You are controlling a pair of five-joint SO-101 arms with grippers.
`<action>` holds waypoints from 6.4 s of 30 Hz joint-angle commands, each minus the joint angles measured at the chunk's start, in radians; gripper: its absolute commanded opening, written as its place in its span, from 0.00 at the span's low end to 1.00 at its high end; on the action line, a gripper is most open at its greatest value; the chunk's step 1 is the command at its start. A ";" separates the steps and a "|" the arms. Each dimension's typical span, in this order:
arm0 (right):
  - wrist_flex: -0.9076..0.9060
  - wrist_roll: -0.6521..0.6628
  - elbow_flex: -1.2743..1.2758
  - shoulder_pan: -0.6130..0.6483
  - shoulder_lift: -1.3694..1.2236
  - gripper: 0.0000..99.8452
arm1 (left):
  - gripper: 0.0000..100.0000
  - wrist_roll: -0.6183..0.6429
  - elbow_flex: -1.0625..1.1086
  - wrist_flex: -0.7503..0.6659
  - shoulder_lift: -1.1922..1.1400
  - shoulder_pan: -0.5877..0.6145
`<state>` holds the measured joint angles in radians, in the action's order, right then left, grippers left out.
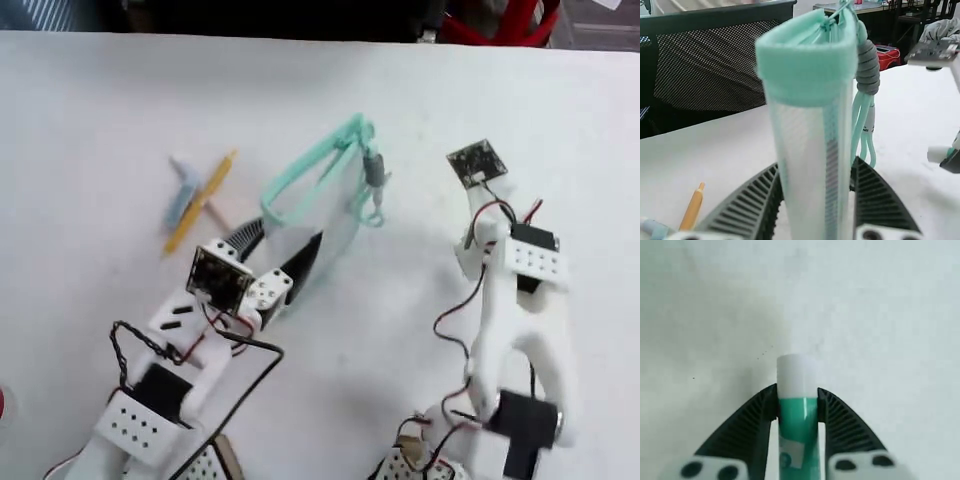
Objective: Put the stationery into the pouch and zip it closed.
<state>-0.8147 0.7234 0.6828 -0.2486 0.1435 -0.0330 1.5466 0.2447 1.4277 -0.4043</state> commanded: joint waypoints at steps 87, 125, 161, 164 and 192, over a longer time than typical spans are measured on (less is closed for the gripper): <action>0.018 -0.552 -0.236 0.866 0.720 0.02 | 0.21 0.009 -0.008 -0.025 0.013 0.002; -0.199 -0.638 -0.522 0.625 0.309 0.20 | 0.22 0.009 -0.025 -0.008 0.015 0.028; -0.291 -0.637 -0.474 0.665 0.300 0.20 | 0.32 -0.488 -0.950 0.804 -0.809 0.636; -0.291 -0.634 -0.474 0.667 0.300 0.20 | 0.32 -0.489 -1.080 0.807 -1.056 0.601; -0.298 -0.632 -0.453 0.659 0.300 0.20 | 0.17 -0.603 -1.893 0.888 -2.126 0.624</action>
<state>-1.0833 0.0882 0.1933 0.4066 0.4534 -0.5608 -0.3084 1.1116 -0.6989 0.2217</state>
